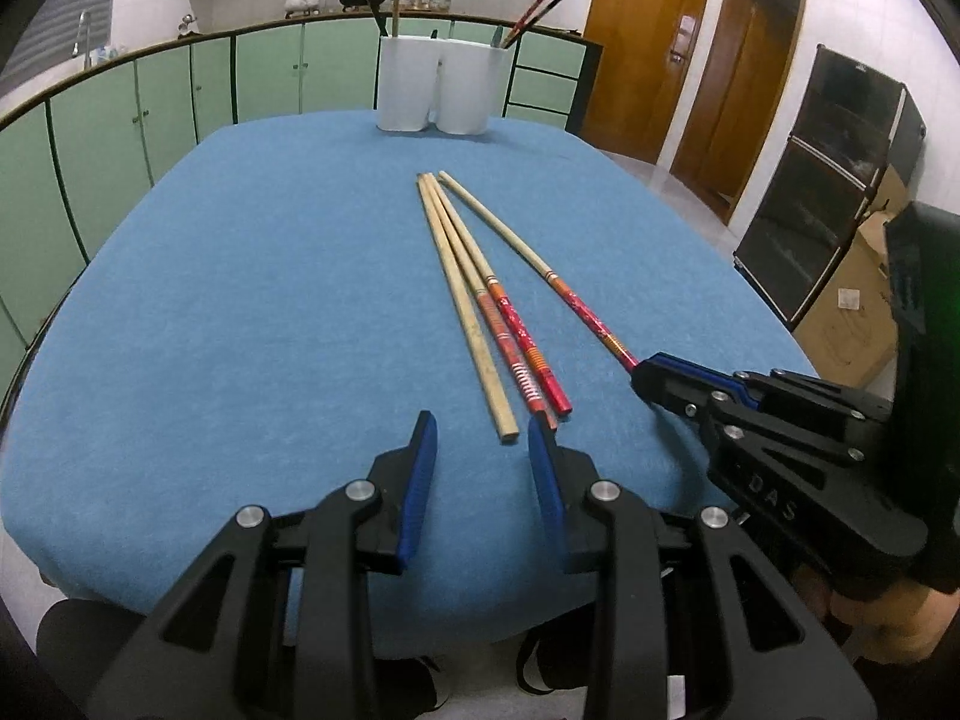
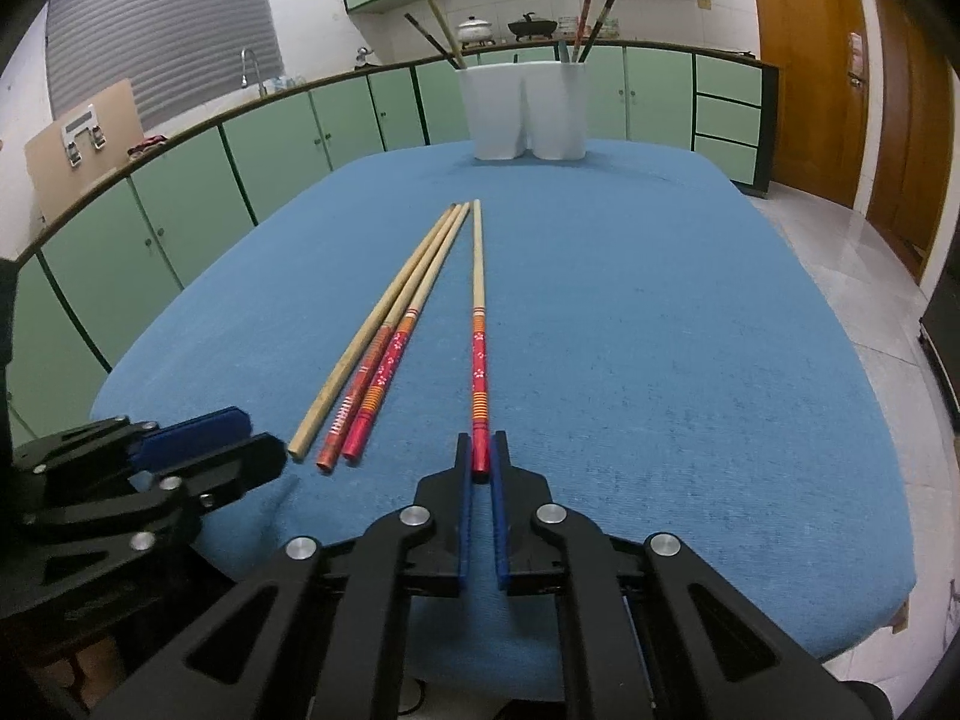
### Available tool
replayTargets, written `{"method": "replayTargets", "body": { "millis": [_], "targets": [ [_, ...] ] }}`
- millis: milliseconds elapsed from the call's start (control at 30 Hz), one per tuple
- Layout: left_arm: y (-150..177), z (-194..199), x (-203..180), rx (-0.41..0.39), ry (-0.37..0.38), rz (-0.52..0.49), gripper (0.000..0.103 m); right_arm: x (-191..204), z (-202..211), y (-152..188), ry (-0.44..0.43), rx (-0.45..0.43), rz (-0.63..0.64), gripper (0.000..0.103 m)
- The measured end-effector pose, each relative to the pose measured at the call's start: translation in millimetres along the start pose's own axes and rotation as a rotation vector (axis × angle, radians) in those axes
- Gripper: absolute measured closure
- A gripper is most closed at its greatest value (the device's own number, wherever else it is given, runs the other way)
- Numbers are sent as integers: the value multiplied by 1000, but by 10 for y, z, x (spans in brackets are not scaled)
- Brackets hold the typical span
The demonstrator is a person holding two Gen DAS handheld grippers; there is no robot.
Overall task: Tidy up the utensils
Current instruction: 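Grasp a plain wooden chopstick with the left tool while the right tool grasps a red-patterned chopstick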
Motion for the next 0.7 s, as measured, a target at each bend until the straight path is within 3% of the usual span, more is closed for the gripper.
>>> {"method": "replayTargets", "body": {
  "millis": [200,333,700],
  "targets": [
    [-29,-85,-16,-3,-30,-12,74,-6,-18,-13,-5,-1,5,97],
    [-57,-94,33,-18,-45,7,97,22,-27,-12,-1,-10,9,95],
    [-97,35,314,-85,-161,93,97,20,-2,-6,106,-41,-32,97]
  ]
}}
Point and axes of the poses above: each gripper's, at about its wrist camera, not at the fingertips, and z roughly against the way its jaws point, x to its left, y to its underside, the point moved 3 cm from there along -z, roughly the way its jaws point, and after that the axes turned 1 degree about -x, right-handed, at the moved point
